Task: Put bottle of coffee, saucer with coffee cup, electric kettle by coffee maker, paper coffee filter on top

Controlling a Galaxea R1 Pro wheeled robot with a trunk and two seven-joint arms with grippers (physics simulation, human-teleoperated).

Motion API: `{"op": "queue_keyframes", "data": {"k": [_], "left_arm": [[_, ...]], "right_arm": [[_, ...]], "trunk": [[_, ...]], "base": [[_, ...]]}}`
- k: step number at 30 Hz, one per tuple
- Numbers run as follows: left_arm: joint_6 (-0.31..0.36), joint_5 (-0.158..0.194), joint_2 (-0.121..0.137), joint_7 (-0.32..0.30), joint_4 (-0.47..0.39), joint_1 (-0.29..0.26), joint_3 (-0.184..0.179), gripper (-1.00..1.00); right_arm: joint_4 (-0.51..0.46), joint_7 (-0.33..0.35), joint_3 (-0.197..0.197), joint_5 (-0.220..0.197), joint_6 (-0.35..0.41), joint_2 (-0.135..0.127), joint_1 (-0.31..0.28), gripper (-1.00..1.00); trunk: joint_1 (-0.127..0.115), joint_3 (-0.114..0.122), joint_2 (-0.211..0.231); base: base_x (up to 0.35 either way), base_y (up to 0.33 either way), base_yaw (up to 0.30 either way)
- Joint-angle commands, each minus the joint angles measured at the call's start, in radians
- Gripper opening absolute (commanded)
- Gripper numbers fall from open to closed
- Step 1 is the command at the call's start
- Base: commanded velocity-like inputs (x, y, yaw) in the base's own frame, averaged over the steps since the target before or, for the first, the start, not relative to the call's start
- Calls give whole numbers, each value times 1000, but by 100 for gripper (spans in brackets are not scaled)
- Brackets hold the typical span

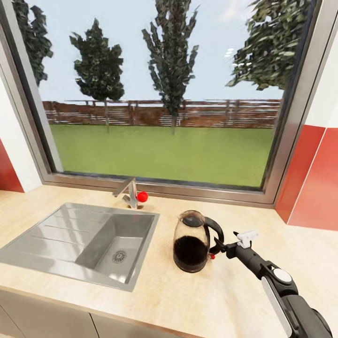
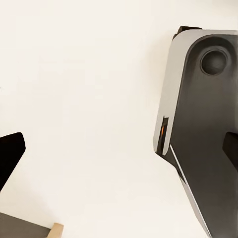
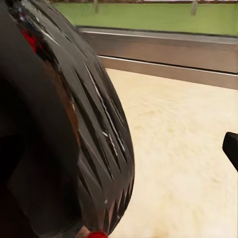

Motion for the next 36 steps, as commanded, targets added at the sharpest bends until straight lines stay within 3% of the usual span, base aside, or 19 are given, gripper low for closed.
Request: {"op": "queue_keyframes", "data": {"k": [1,25,26,36], "left_arm": [[-3,-9,0,-3,1,0,8,100],[-3,-9,0,-2,1,0,9,100],[-3,-9,0,-2,1,0,9,100],[-3,-9,0,-2,0,0,8,100]], "right_arm": [[-1,4,-1,-11,9,0,0,100],[-1,4,-1,-11,9,0,0,100],[-1,4,-1,-11,9,0,0,-100],[-1,56,0,-8,9,0,0,-100]], "trunk": [[1,0,-1],[1,0,-1],[1,0,-1],[1,0,-1]], "base": [[119,63,0],[33,16,0],[1,1,0],[0,0,0]]}}
